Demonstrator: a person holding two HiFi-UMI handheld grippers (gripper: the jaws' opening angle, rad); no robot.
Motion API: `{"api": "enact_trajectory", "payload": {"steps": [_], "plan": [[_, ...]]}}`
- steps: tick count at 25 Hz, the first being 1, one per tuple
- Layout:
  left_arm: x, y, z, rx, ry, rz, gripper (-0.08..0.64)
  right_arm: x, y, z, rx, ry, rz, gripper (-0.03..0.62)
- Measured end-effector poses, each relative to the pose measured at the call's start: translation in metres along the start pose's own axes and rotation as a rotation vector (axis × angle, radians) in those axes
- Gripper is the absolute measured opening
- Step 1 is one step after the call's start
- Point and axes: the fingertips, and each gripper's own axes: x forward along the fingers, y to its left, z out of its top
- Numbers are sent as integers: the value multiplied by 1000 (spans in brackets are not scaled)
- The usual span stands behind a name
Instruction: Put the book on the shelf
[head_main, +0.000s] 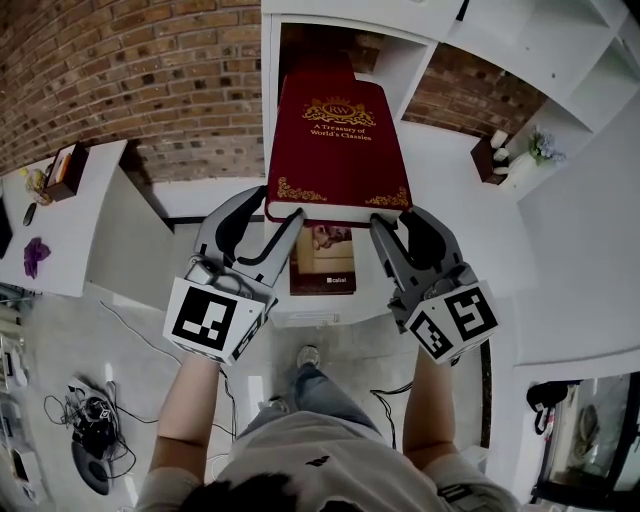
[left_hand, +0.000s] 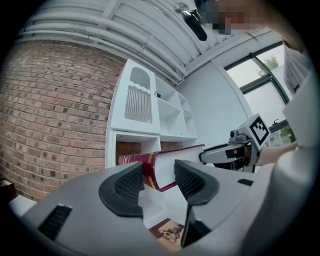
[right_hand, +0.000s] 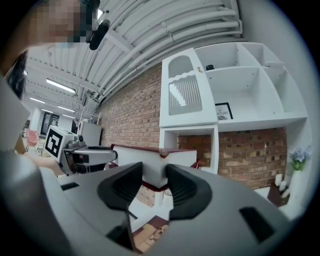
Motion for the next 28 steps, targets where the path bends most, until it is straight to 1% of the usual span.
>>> {"api": "enact_trajectory", "payload": {"steps": [13,22,28], "plan": [[45,21,-2,10,15,32,204,36,-39,2,-2,-3,29,160],[68,36,-11,-1,32,60,204,61,-59,-3,9,-2,52,160],[79,43,-15,7,37,75,204,73,-68,-6,8,-10,64,160]]}}
